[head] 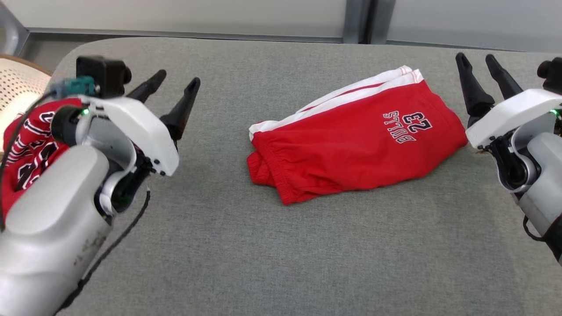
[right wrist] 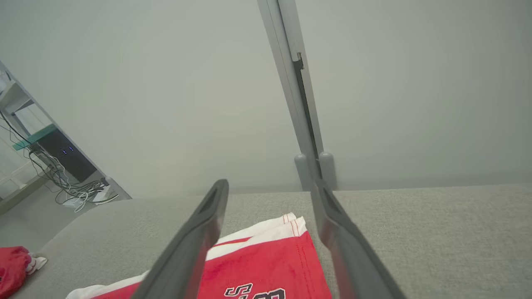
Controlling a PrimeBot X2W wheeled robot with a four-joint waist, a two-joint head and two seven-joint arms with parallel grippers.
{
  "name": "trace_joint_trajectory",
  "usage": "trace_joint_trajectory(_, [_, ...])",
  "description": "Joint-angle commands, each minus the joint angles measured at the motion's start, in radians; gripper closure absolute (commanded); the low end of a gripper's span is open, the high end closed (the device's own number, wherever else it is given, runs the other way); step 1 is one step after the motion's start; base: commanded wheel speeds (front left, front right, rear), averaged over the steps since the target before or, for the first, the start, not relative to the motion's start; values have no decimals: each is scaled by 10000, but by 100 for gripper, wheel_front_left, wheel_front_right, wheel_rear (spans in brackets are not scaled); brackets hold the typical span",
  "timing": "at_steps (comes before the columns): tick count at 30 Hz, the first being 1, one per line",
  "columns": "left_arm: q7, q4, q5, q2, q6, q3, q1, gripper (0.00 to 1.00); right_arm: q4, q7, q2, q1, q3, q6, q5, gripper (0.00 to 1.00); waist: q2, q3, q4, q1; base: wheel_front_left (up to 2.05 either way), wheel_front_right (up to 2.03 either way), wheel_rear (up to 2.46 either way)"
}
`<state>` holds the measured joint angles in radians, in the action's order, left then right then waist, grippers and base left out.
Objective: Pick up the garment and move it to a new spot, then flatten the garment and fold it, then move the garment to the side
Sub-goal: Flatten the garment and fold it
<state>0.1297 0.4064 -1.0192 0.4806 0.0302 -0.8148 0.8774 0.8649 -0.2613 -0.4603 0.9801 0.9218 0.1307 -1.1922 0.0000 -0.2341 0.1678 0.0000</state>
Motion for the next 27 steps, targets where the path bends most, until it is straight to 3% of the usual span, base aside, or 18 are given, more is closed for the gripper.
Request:
trace_joint_trajectory(1, [-853,-271,275,-6,233,112,-553,0,204,-53,-38,-242,-31,0,-55,0,0,-69,231,0,0,0,0])
trace_joint_trajectory(9, [-3611,-1242,836,-458,975,519,-2250,0,1279,612,-344,-81,44,0,-629,0,0,-830,970,0,0,0,0])
trace_joint_trajectory(15, [-3953,-1919,1362,-1204,1174,1346,-3507,0,1918,2577,-563,280,114,0,-1300,0,0,-1460,1457,0,0,0,0])
trace_joint_trajectory(24, [-3944,-2274,2325,-2134,832,2448,-5011,0,1691,5509,-626,235,-433,-1,-2971,0,0,-1521,1886,0,0,0,0])
trace_joint_trajectory(25, [-3944,-2273,2418,-2219,800,2560,-5132,0,1663,5809,-619,221,-435,-1,-3082,17,0,-1506,1911,0,0,0,0])
trace_joint_trajectory(26, [-3944,-2251,2530,-2300,738,2650,-5239,0,1647,6078,-609,224,-436,-1,-3169,53,0,-1493,1934,0,0,0,0])
trace_joint_trajectory(27, [-3945,-2221,2614,-2381,674,2732,-5318,0,1627,6253,-603,244,-415,-3,-3201,67,0,-1477,1953,0,0,0,0])
